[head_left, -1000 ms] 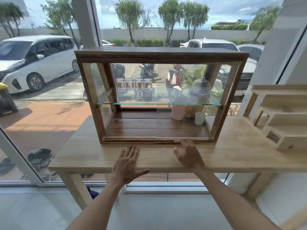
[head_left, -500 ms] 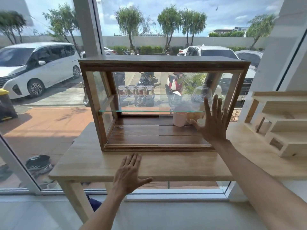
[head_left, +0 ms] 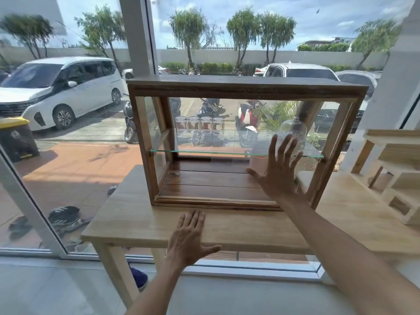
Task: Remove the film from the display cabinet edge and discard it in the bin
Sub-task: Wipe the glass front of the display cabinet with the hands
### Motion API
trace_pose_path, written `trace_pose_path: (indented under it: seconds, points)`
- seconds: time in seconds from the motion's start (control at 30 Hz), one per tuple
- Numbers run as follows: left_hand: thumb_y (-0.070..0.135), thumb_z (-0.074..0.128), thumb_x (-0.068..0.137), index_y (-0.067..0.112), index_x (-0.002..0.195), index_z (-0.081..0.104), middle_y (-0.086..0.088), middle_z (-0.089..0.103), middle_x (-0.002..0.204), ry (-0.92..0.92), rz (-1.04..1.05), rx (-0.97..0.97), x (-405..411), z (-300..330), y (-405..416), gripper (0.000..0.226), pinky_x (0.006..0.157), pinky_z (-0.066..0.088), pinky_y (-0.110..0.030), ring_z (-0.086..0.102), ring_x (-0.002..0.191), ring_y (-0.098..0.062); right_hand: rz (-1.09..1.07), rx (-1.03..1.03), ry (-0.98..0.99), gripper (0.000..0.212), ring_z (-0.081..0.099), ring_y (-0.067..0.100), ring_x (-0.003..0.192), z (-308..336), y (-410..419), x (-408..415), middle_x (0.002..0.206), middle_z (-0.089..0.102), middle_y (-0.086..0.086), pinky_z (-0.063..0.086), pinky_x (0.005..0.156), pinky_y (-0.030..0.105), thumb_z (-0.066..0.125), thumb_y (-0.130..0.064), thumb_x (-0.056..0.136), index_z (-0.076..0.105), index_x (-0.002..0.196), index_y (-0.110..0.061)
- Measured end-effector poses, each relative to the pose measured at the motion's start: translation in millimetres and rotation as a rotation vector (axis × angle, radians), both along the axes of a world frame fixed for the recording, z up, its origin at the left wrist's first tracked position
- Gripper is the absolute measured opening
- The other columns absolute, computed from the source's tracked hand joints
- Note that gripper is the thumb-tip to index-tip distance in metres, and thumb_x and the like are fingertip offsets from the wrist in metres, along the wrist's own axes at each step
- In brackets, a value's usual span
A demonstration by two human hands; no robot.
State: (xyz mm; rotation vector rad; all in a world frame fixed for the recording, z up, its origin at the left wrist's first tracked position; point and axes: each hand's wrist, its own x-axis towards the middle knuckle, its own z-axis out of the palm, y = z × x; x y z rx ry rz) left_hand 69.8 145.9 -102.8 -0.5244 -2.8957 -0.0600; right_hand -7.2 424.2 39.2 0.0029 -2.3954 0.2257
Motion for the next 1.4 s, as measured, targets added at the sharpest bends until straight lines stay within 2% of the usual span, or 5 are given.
trace_pose_path:
  seconds: [0.43, 0.6, 0.73, 1.03, 1.4]
  points:
    - [0.102, 0.020, 0.068, 0.012, 0.160, 0.017, -0.009, 0.015, 0.168, -0.002, 0.020, 0.036, -3, -3, 0, 0.129, 0.128, 0.008, -0.045, 0.009, 0.156, -0.022, 0.033, 0.048, 0.031, 0.122, -0.003, 0.048, 0.153, 1, -124, -8, 0.166, -0.003, 0.025, 0.005, 0.118, 0.070, 0.055, -0.077, 0.079, -0.009, 0.160, -0.014]
    - [0.103, 0.018, 0.067, 0.013, 0.160, 0.016, -0.008, 0.013, 0.168, -0.009, 0.018, 0.035, -3, -1, 0, 0.129, 0.128, 0.007, -0.044, 0.008, 0.156, -0.022, 0.129, -0.087, 0.069, 0.096, -0.004, 0.034, 0.156, 5, -135, 4, 0.169, -0.003, 0.014, 0.005, 0.123, 0.060, 0.056, -0.060, 0.090, 0.003, 0.162, -0.023]
    - [0.103, 0.018, 0.067, 0.013, 0.160, 0.016, -0.008, 0.014, 0.168, -0.002, 0.015, 0.030, -2, -1, -1, 0.129, 0.128, 0.008, -0.044, 0.010, 0.156, -0.023, 0.186, -0.187, 0.199, 0.075, 0.020, 0.025, 0.153, 3, -98, 16, 0.167, 0.019, 0.007, 0.024, 0.117, 0.051, 0.061, -0.043, 0.093, 0.027, 0.157, -0.027]
    - [0.102, 0.017, 0.067, 0.011, 0.159, 0.018, -0.010, 0.018, 0.167, 0.001, 0.012, 0.028, 0, 1, 0, 0.129, 0.127, 0.009, -0.044, 0.012, 0.156, -0.024, 0.202, -0.621, 0.162, 0.084, 0.046, 0.032, 0.119, -3, -68, 19, 0.130, 0.045, 0.019, 0.045, 0.102, 0.048, 0.078, -0.025, 0.084, 0.028, 0.151, -0.013]
    - [0.101, 0.024, 0.068, 0.012, 0.159, 0.017, -0.009, 0.018, 0.168, -0.023, 0.019, 0.039, 0, 2, -1, 0.127, 0.127, 0.010, -0.047, 0.012, 0.156, -0.024, 0.244, -0.698, 0.175, 0.083, 0.040, 0.035, 0.127, -9, -96, 14, 0.136, 0.036, 0.020, 0.040, 0.107, 0.047, 0.076, -0.018, 0.084, 0.028, 0.152, -0.012]
